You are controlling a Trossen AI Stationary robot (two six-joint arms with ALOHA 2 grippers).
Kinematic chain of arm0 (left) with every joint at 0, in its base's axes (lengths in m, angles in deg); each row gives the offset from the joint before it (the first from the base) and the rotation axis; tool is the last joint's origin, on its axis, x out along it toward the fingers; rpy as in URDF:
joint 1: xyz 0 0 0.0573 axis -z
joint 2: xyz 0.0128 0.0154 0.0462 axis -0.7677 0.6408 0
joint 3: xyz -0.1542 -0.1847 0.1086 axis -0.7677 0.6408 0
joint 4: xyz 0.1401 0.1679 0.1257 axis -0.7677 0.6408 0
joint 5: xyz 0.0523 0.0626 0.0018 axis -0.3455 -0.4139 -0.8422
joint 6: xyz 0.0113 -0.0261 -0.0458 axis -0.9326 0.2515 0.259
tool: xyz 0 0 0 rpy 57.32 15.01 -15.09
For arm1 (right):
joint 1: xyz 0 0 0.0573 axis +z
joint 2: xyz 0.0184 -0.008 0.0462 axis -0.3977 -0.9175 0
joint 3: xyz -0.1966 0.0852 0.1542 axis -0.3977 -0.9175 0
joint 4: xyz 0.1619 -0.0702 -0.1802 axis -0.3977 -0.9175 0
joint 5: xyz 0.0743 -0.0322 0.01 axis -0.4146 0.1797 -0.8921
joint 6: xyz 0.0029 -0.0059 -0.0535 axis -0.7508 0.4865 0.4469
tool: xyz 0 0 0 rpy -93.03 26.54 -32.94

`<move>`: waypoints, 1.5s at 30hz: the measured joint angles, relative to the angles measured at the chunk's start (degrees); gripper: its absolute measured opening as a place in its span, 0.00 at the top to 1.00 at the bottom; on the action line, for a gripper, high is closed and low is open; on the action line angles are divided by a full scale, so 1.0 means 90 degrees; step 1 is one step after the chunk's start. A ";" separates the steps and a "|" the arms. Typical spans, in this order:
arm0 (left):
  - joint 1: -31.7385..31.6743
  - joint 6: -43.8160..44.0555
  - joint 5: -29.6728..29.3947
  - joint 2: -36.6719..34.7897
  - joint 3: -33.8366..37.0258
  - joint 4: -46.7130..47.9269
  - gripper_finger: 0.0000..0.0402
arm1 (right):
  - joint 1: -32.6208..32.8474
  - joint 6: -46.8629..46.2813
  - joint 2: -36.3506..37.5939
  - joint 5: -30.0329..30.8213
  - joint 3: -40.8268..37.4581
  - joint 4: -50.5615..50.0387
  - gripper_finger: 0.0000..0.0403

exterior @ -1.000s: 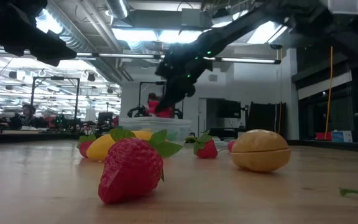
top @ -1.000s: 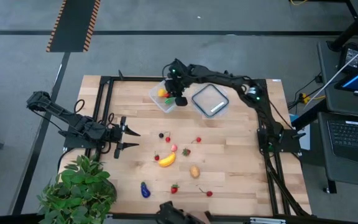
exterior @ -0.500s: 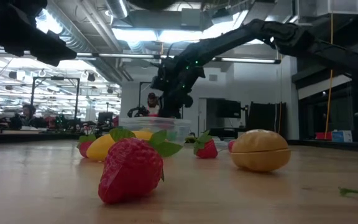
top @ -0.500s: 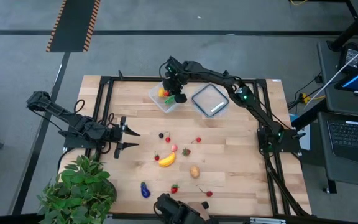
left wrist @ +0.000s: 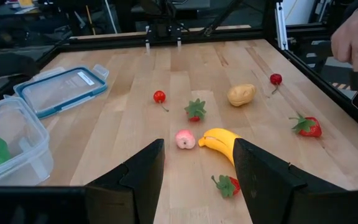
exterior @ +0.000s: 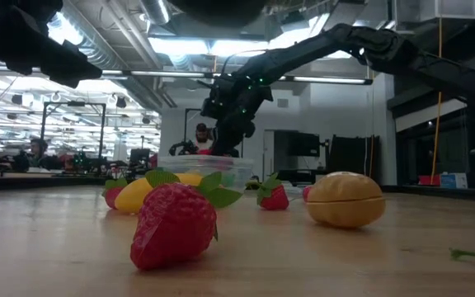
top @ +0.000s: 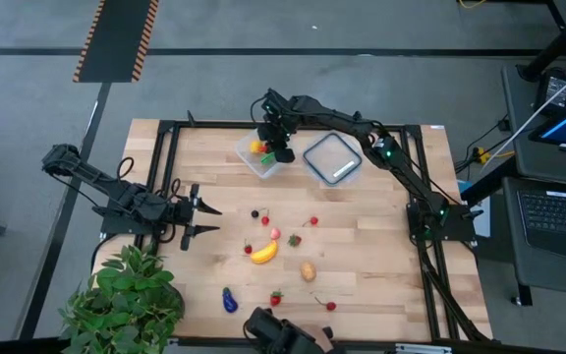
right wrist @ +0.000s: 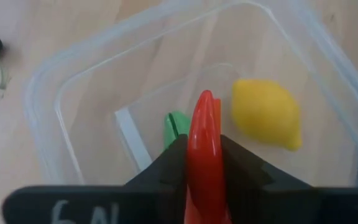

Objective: Pick and placing Produce into tupperware
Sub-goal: Put the red chili pepper into the transparent container, then put the banana into the transparent container

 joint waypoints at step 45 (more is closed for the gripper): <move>-0.0002 0.0022 -0.0005 0.0000 0.0000 0.0000 0.54 | -0.0007 -0.1449 0.0443 0.0671 0.0054 0.0719 0.55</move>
